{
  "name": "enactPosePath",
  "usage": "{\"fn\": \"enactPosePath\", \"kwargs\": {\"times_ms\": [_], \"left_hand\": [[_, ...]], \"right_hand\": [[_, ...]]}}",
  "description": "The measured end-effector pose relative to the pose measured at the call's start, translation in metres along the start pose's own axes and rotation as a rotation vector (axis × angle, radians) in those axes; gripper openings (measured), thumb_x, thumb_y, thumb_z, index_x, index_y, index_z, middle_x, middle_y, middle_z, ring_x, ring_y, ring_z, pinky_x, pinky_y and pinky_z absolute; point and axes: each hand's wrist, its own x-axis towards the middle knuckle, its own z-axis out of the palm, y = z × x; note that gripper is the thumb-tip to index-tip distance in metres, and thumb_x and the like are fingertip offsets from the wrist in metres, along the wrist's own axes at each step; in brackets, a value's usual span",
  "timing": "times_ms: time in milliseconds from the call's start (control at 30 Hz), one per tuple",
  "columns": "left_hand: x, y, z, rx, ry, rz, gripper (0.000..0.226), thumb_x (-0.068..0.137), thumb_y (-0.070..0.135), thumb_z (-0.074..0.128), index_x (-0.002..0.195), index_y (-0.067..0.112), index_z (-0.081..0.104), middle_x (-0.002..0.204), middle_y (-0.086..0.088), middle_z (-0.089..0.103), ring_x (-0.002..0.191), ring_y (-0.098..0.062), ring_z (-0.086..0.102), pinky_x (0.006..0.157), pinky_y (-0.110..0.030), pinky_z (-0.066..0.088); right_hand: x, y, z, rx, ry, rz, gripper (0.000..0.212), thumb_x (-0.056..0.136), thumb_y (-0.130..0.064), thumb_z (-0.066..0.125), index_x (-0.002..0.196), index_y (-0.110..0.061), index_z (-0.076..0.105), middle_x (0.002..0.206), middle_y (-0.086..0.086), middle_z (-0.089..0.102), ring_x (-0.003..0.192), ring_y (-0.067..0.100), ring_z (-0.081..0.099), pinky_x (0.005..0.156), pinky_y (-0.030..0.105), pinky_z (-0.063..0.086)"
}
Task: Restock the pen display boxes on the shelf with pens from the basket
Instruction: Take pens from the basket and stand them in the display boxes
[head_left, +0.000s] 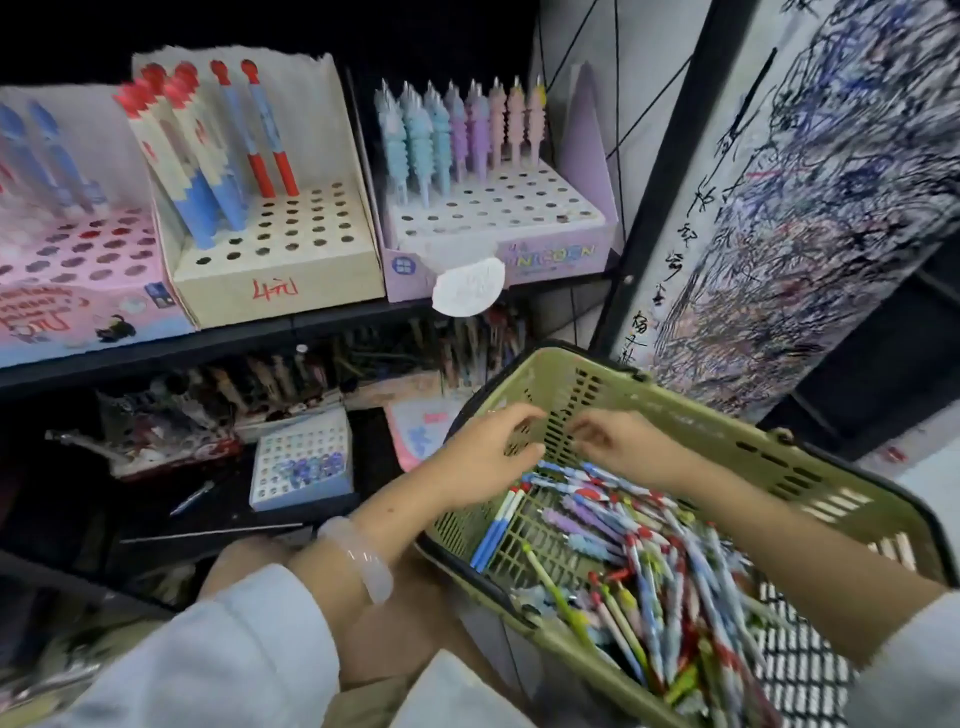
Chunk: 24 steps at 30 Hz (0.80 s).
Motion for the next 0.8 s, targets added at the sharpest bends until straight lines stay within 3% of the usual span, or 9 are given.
{"fn": "enactPosePath", "kwargs": {"times_ms": [100, 200, 267, 367, 500, 600, 800], "left_hand": [[0.007, -0.010, 0.024, -0.007, -0.086, -0.067, 0.042, 0.097, 0.029, 0.047, 0.137, 0.020, 0.040, 0.144, 0.000, 0.043, 0.129, -0.013, 0.041, 0.100, -0.021, 0.031], [0.012, -0.017, 0.042, -0.012, -0.140, -0.130, 0.041, 0.097, 0.031, 0.045, 0.137, 0.020, 0.039, 0.141, -0.003, 0.045, 0.114, -0.018, 0.051, 0.100, -0.035, 0.039], [0.013, -0.022, 0.050, 0.011, -0.152, -0.165, 0.040, 0.098, 0.031, 0.044, 0.137, 0.021, 0.039, 0.140, -0.003, 0.046, 0.117, -0.019, 0.051, 0.095, -0.031, 0.041], [0.015, -0.027, 0.055, 0.017, -0.165, -0.187, 0.039, 0.098, 0.030, 0.043, 0.136, 0.019, 0.040, 0.138, -0.003, 0.047, 0.117, -0.019, 0.050, 0.085, -0.026, 0.040], [0.018, -0.027, 0.057, 0.010, -0.150, -0.194, 0.037, 0.098, 0.029, 0.043, 0.134, 0.019, 0.042, 0.137, -0.001, 0.048, 0.120, -0.017, 0.048, 0.089, -0.025, 0.039], [0.019, -0.028, 0.058, -0.001, -0.147, -0.207, 0.035, 0.098, 0.028, 0.043, 0.132, 0.020, 0.044, 0.132, -0.004, 0.052, 0.108, -0.020, 0.054, 0.087, -0.031, 0.043], [0.020, -0.029, 0.059, -0.014, -0.122, -0.202, 0.030, 0.098, 0.023, 0.044, 0.126, 0.016, 0.050, 0.130, -0.003, 0.054, 0.118, -0.017, 0.049, 0.086, -0.022, 0.037]], "right_hand": [[-0.001, 0.041, 0.045, -0.107, -0.160, 0.143, 0.037, 0.094, -0.021, 0.053, 0.129, -0.010, 0.048, 0.126, 0.013, 0.058, 0.113, 0.025, 0.056, 0.091, 0.031, 0.044], [0.002, 0.069, 0.078, -0.163, -0.161, 0.204, 0.047, 0.093, -0.030, 0.054, 0.134, -0.010, 0.043, 0.134, 0.018, 0.049, 0.118, 0.031, 0.050, 0.089, 0.032, 0.040], [0.006, 0.084, 0.095, -0.225, -0.127, 0.231, 0.052, 0.093, -0.036, 0.053, 0.137, -0.012, 0.041, 0.139, 0.017, 0.042, 0.124, 0.031, 0.043, 0.094, 0.032, 0.037], [0.010, 0.101, 0.118, -0.348, -0.236, 0.298, 0.076, 0.086, -0.046, 0.059, 0.145, -0.015, 0.022, 0.146, 0.014, 0.028, 0.135, 0.031, 0.027, 0.107, 0.042, 0.030], [0.013, 0.105, 0.142, -0.509, -0.291, 0.364, 0.097, 0.082, -0.053, 0.060, 0.148, -0.007, 0.006, 0.151, 0.014, 0.020, 0.140, 0.036, 0.016, 0.111, 0.051, 0.021], [0.020, 0.106, 0.143, -0.589, -0.271, 0.345, 0.095, 0.081, -0.056, 0.060, 0.145, -0.005, 0.012, 0.147, 0.015, 0.027, 0.136, 0.036, 0.023, 0.109, 0.049, 0.022], [0.021, 0.107, 0.154, -0.557, -0.252, 0.224, 0.085, 0.081, -0.048, 0.062, 0.143, -0.009, 0.019, 0.141, 0.014, 0.036, 0.132, 0.034, 0.028, 0.107, 0.044, 0.024]]}}
